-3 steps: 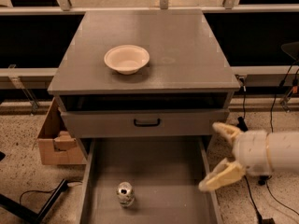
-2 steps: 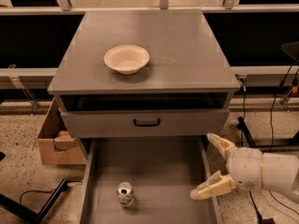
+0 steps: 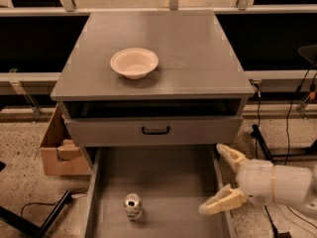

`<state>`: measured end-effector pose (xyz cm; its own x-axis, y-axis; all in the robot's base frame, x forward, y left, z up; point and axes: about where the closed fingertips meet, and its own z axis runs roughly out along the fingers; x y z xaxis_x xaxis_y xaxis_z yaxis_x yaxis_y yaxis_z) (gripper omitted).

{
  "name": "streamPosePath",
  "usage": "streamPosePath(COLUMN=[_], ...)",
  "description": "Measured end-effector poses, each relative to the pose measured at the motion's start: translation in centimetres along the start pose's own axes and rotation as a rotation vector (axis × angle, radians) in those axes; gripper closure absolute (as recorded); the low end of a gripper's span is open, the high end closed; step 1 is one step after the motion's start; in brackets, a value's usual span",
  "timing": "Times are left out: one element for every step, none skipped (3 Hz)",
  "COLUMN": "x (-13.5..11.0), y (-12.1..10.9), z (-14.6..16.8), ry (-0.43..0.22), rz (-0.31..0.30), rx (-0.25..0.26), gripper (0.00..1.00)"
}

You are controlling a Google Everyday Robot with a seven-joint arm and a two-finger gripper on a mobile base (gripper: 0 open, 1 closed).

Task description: Pick 7up can from middle drawer and place on counter

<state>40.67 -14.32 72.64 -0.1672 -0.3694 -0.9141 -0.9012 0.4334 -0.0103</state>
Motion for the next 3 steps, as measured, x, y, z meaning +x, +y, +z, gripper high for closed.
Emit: streamPosePath(x=[2.1,5.7,11.3], y=[1.1,3.5,5.6], z=[3.2,8.3,14.0], ry=[0.034,0.051,0.037], rz=[-0.003,0.006,0.044], rx=[-0.042,-0.11,-0.152], gripper=[0.0,0.0,0.0])
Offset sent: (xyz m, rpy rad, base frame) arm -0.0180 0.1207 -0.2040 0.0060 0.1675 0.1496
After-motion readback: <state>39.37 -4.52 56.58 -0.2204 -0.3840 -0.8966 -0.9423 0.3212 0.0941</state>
